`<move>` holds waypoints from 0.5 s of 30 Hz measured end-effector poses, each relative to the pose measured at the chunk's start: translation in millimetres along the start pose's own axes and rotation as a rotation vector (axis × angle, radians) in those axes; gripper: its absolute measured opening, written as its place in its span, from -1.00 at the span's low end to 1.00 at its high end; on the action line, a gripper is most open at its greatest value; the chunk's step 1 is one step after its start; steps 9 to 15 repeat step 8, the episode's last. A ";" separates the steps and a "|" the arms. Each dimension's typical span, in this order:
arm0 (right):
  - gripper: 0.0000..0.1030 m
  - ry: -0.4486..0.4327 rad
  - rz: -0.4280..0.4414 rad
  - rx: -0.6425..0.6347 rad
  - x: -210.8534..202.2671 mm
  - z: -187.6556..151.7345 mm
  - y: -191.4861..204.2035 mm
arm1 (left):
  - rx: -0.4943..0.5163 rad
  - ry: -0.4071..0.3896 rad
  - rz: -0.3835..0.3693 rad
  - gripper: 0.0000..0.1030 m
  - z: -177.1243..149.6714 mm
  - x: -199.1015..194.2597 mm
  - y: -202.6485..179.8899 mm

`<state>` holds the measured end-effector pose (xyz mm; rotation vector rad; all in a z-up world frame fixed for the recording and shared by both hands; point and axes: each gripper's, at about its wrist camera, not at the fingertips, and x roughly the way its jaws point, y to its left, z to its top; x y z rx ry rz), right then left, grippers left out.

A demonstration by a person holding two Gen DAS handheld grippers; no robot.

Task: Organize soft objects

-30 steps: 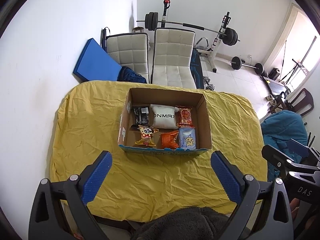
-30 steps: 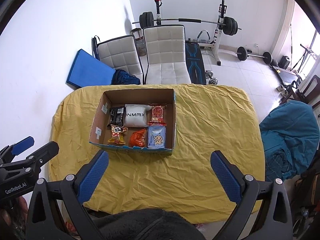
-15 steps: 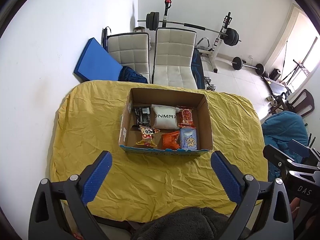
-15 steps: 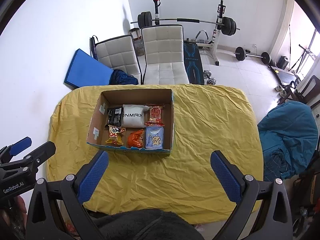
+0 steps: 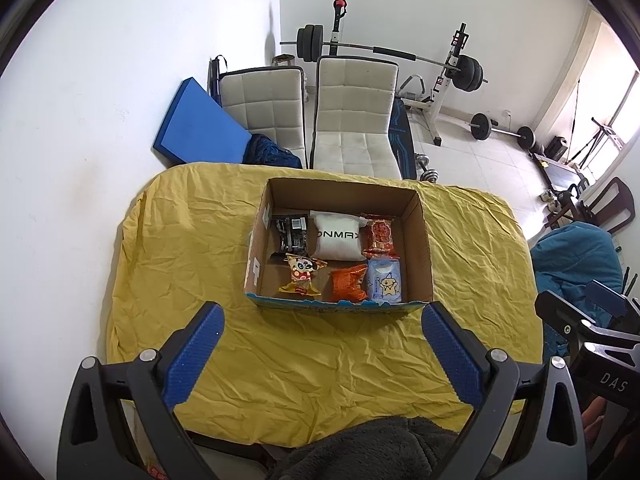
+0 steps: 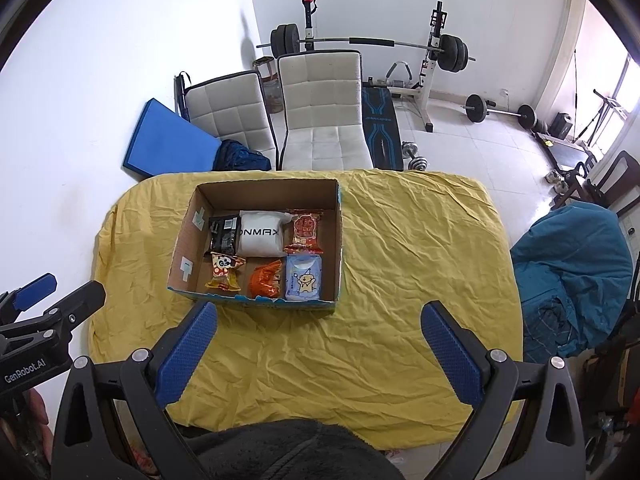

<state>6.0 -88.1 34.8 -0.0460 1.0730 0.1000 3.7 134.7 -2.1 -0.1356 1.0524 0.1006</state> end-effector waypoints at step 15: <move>1.00 0.001 -0.003 0.004 0.7 0.8 -0.8 | 0.019 -0.022 0.010 0.97 0.9 -1.8 -3.4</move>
